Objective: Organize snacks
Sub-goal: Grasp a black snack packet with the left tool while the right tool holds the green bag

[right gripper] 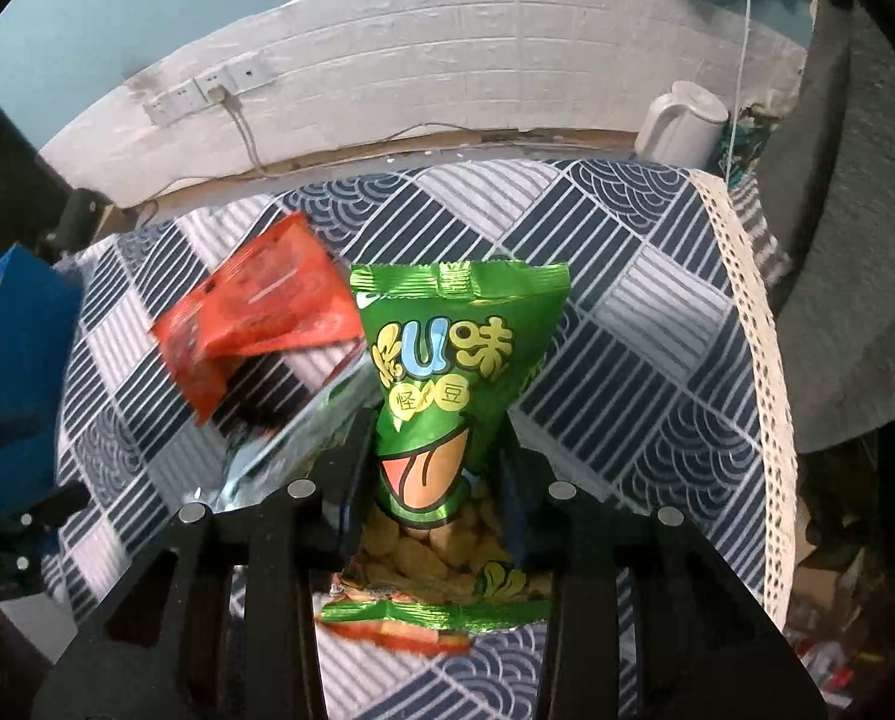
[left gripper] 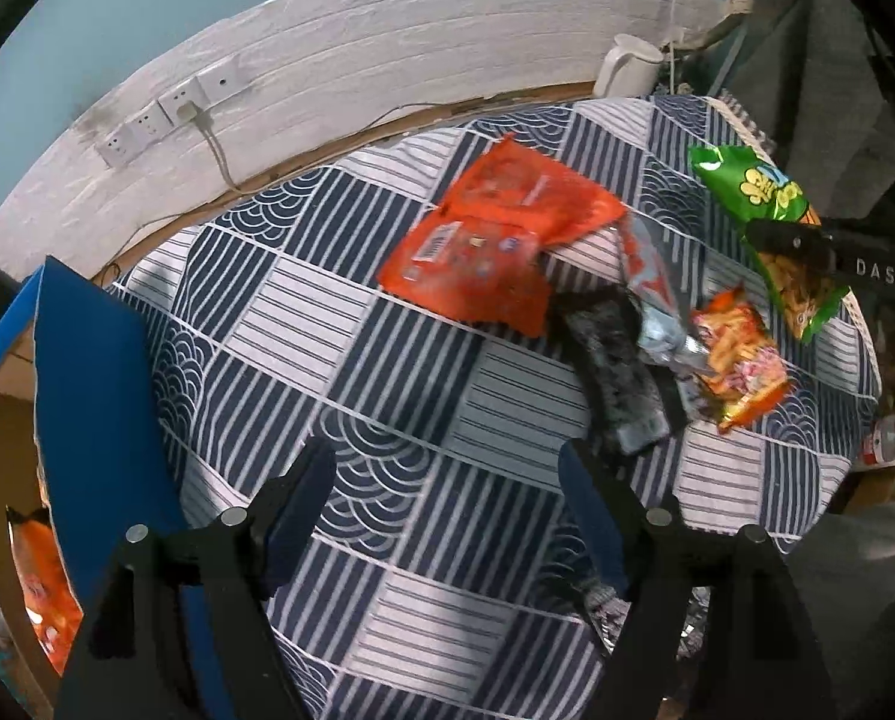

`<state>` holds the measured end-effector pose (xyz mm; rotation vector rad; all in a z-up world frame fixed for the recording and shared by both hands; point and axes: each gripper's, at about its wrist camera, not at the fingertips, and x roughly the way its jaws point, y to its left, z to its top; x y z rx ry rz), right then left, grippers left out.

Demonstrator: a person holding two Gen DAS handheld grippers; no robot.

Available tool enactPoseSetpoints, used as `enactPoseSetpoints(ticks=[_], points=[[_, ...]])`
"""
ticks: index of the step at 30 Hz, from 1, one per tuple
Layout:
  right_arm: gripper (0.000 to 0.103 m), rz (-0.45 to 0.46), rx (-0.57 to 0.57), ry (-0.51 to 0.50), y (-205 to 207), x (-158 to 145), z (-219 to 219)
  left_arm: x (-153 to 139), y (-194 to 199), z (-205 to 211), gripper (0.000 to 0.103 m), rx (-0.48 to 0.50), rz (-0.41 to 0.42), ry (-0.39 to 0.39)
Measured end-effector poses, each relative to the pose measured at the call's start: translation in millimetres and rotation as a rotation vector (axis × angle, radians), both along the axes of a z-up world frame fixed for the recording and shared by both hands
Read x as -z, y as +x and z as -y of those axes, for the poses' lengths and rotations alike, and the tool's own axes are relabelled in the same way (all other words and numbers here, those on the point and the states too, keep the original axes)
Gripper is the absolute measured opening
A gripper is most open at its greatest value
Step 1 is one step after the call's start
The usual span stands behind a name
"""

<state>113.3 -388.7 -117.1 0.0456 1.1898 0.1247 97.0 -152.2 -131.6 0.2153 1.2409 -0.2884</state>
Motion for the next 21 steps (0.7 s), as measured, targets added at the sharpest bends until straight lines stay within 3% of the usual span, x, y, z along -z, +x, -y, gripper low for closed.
enactPoseSetpoints(ticks=[5,21], points=[[0.035,0.001,-0.003,0.004,-26,-9,2,2,-22,9,0.078,-0.002,-0.020,0.003],[0.035,-0.013,0.002,0.033,-82,0,6,34,-81,33,0.078,-0.163,-0.232,-0.146]])
